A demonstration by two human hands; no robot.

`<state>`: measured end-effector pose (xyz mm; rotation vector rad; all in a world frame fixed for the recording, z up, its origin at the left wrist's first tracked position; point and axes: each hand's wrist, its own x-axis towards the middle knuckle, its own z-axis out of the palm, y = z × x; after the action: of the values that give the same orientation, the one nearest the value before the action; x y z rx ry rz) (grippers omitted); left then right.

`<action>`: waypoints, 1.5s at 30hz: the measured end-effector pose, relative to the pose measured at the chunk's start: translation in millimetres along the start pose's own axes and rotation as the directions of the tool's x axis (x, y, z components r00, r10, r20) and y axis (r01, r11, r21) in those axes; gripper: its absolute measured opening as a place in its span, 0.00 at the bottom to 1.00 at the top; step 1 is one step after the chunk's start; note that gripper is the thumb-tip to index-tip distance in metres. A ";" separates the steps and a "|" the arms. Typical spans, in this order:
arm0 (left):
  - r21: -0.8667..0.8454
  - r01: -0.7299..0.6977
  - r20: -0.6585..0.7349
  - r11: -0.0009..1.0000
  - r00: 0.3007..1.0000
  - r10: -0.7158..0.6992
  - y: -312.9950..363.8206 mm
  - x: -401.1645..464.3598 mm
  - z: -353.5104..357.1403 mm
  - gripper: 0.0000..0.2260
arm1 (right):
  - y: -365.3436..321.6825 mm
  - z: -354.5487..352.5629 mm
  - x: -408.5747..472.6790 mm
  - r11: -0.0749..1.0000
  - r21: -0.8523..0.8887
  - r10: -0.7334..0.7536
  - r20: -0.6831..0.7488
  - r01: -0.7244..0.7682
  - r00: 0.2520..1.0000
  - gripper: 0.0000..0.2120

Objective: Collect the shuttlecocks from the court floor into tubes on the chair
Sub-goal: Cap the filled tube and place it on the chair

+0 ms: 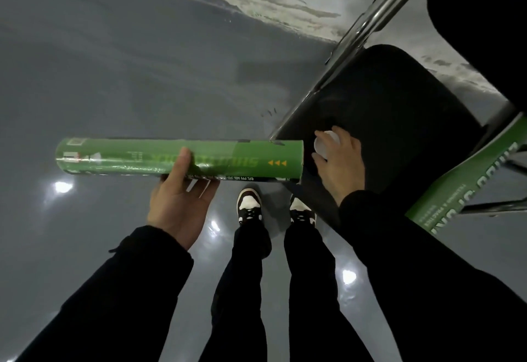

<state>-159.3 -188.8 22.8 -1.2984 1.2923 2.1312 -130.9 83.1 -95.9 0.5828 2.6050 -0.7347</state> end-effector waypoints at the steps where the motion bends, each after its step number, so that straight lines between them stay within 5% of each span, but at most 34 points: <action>1: -0.013 0.005 -0.006 1.000 1.000 -0.005 2.0 -0.6 3.8 0.15 | -2.0 -8.0 -3.0 0.979 0.183 0.091 -0.018 -0.086 0.996 0.27; 2: -0.024 0.011 -0.009 1.000 1.000 -0.011 3.5 -1.1 7.8 0.13 | -7.0 -19.6 -9.1 0.859 0.474 0.223 -0.006 -0.193 0.975 0.29; 4: -0.049 0.025 0.008 0.998 1.000 -0.025 5.8 -1.9 15.2 0.09 | -22.3 -50.6 -28.3 0.430 0.879 0.326 0.062 -0.206 0.943 0.31; 7: -0.070 0.054 0.057 0.996 0.997 -0.050 3.3 -4.4 26.4 0.08 | -44.2 -85.4 -67.3 0.272 0.962 0.171 -0.013 -0.034 0.985 0.29; 17: 0.009 0.071 0.169 0.997 0.983 -0.071 -7.0 -27.8 63.8 0.15 | -49.2 -123.6 -90.0 0.332 0.941 0.068 -0.090 0.063 0.994 0.24; 22: 0.022 0.064 0.190 0.998 0.979 -0.067 -5.2 -34.5 75.2 0.11 | -39.9 -127.9 -96.8 0.437 0.890 0.021 -0.158 0.133 0.987 0.25; 32: 0.074 0.075 0.193 0.994 0.977 -0.088 -19.1 -41.6 92.1 0.06 | -24.1 -138.0 -101.4 0.482 0.853 0.023 -0.242 0.202 0.970 0.22; 40: 0.129 0.070 0.228 0.989 0.969 -0.098 -43.4 -54.5 118.2 0.13 | -10.4 -125.0 -113.6 0.566 0.794 0.131 -0.352 0.221 0.927 0.19; 45: 0.166 0.072 0.239 0.984 0.965 -0.110 -58.1 -63.5 127.3 0.07 | -5.6 -126.3 -115.9 0.556 0.802 0.192 -0.380 0.219 0.905 0.21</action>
<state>-154.9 -41.7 66.9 -0.9739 1.2405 2.0092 -65.3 116.2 59.0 1.0857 2.4571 -2.1286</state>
